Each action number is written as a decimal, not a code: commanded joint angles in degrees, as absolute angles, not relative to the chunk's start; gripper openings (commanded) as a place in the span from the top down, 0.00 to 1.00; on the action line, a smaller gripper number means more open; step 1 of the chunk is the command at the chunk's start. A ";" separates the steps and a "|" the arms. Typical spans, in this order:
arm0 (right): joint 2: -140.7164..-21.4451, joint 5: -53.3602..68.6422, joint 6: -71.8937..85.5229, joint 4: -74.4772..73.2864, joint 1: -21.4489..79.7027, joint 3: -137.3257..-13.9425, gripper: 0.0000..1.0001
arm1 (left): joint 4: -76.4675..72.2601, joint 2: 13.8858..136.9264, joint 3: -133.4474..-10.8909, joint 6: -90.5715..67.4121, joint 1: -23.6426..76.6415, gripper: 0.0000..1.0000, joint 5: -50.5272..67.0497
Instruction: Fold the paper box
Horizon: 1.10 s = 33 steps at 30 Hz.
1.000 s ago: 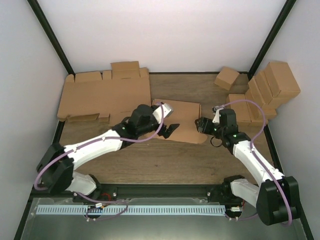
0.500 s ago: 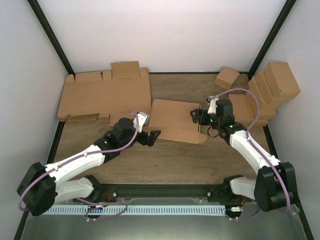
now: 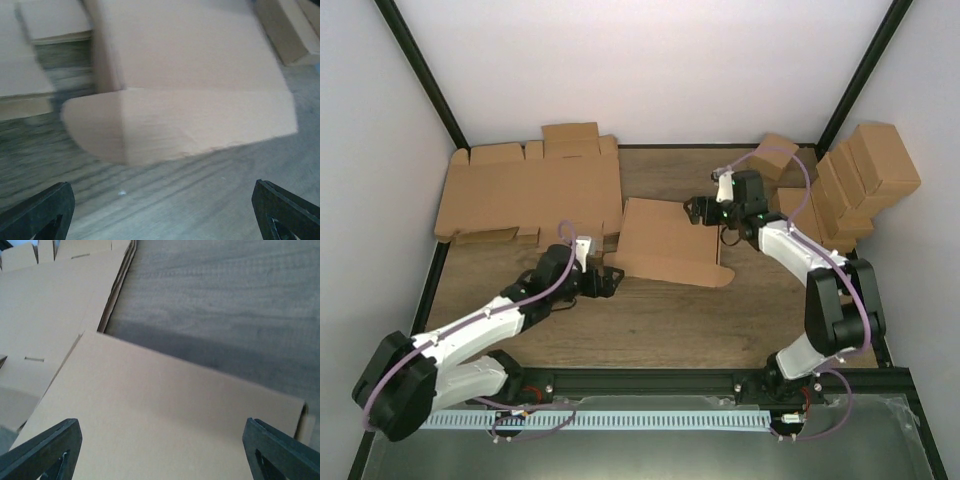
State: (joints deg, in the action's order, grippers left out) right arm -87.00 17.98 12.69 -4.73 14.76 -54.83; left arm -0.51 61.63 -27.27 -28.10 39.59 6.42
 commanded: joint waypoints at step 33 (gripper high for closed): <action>-75.97 32.82 25.58 -13.70 10.83 -38.29 0.41 | 3.01 100.03 -56.21 -23.43 24.66 0.46 36.31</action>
